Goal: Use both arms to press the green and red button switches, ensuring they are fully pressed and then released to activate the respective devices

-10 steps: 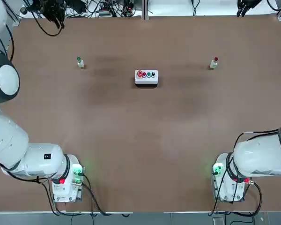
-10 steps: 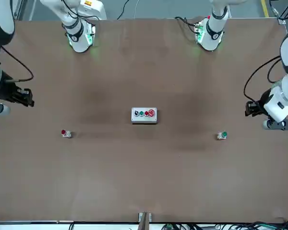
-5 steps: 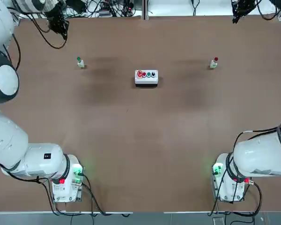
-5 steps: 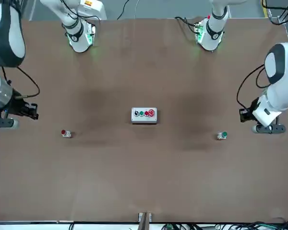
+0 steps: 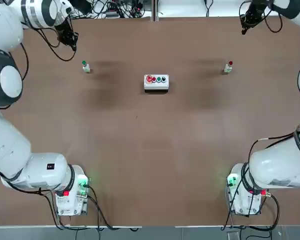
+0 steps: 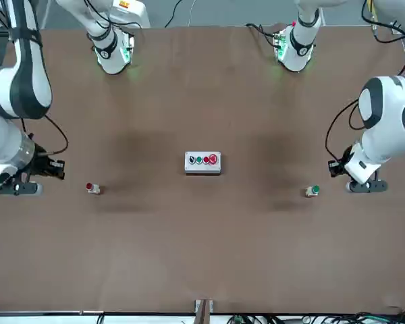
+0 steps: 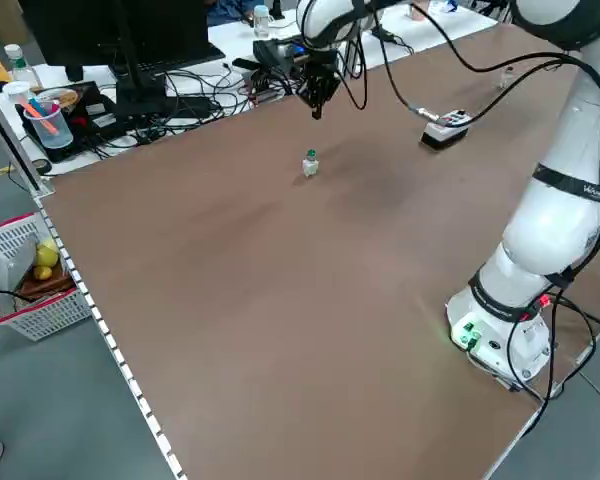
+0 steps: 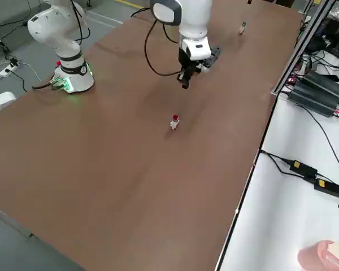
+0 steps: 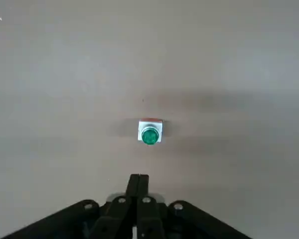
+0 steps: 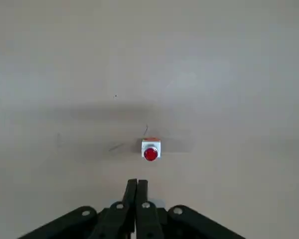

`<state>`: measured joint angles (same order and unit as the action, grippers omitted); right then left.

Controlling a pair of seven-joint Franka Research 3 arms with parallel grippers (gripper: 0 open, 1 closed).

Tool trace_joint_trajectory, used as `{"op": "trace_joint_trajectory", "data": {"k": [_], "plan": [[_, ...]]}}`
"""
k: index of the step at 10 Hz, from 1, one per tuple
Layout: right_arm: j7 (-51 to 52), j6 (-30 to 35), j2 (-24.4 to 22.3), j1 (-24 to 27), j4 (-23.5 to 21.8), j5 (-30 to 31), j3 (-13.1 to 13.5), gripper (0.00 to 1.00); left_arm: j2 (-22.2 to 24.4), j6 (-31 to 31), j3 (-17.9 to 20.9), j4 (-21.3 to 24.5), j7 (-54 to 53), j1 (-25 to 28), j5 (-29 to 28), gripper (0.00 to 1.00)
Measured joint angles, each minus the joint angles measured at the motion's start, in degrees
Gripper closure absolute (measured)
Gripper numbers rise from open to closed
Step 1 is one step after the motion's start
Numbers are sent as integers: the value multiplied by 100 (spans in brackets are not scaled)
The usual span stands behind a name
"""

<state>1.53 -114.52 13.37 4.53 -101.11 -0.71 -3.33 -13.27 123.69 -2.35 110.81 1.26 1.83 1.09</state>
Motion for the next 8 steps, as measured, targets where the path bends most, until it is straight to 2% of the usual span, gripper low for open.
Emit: {"op": "trace_joint_trajectory", "data": {"k": [5, 8], "plan": [[-1, -695, 704, 78, -36, 0, 38, 94, -539, 289, -4, -88, 8, -14, 0, 99], [-1, -1214, 866, 109, -372, 0, 43, 95, -818, 472, -4, -119, 9, -14, 0, 99]]}}
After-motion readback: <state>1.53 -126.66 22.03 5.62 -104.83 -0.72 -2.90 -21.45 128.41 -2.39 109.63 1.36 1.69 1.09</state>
